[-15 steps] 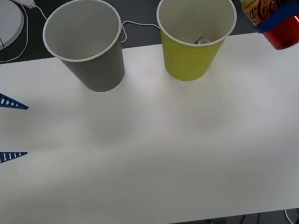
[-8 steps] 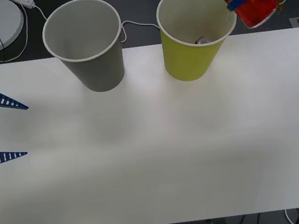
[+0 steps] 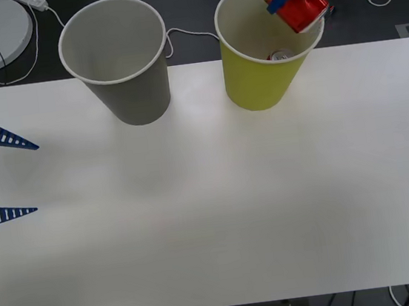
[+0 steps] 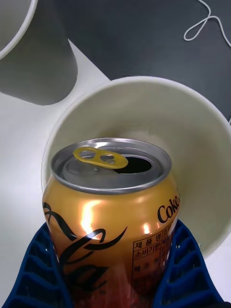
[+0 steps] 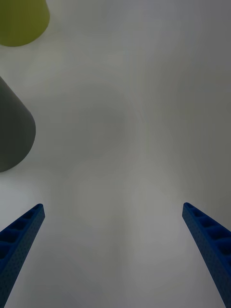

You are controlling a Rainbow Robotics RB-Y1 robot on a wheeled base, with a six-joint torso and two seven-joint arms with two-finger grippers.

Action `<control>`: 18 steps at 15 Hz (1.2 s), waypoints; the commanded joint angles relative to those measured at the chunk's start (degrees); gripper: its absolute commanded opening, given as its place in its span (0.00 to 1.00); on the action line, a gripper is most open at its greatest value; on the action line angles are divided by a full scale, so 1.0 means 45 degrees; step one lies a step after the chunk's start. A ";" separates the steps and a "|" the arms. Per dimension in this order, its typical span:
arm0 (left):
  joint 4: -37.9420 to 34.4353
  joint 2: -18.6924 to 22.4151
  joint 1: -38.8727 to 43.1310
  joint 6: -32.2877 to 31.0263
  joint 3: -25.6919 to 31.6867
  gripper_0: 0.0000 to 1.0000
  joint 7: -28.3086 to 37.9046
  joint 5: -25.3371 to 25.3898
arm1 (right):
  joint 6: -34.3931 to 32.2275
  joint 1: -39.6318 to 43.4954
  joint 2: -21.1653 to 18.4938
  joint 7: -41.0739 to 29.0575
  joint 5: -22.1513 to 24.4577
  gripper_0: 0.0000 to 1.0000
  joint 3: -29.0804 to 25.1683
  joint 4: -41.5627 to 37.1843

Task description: Put the can into the green bin and the plastic bottle into the gray bin

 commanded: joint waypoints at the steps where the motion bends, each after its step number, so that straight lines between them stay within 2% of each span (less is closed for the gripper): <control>1: 0.0000 0.0000 0.0000 0.0000 0.0000 1.00 -0.0001 0.0000 | 0.0419 -0.0330 0.0888 0.0266 0.0656 0.00 0.0000 0.1046; 4: 0.0000 0.0000 0.0000 0.0000 0.0000 1.00 -0.0001 0.0000 | 0.0790 -0.0584 0.1356 0.0598 0.0969 0.00 0.0039 0.1925; 7: 0.0000 0.0000 0.0000 0.0000 0.0000 1.00 -0.0001 0.0000 | 0.0810 -0.0623 0.1356 0.0871 0.1106 0.00 0.0214 0.1925; 8: 0.0000 0.0000 0.0000 0.0000 0.0000 1.00 -0.0001 0.0000 | 0.0810 -0.0623 0.1376 0.1008 0.1125 0.05 0.0195 0.1925; 9: 0.0000 0.0000 0.0000 0.0000 0.0000 1.00 -0.0001 0.0000 | 0.0810 -0.0642 0.1356 0.1106 0.1106 0.32 0.0195 0.1925; 10: 0.0000 0.0000 0.0000 0.0000 0.0000 1.00 -0.0001 0.0000 | 0.0810 -0.0662 0.1337 0.1242 0.1106 0.88 0.0195 0.1925; 11: 0.0000 0.0000 0.0000 0.0000 0.0000 1.00 -0.0001 0.0000 | 0.0790 -0.0662 0.1278 0.1399 0.1047 1.00 0.0195 0.1925; 15: 0.0000 0.0000 0.0000 0.0000 0.0000 1.00 -0.0001 0.0000 | -0.0069 -0.0662 0.0458 0.1770 0.0598 1.00 0.0117 0.0948; 18: 0.0000 0.0000 0.0000 0.0000 0.0000 1.00 -0.0001 0.0000 | -0.0323 -0.0603 -0.0558 0.1985 -0.0887 1.00 -0.0196 0.0343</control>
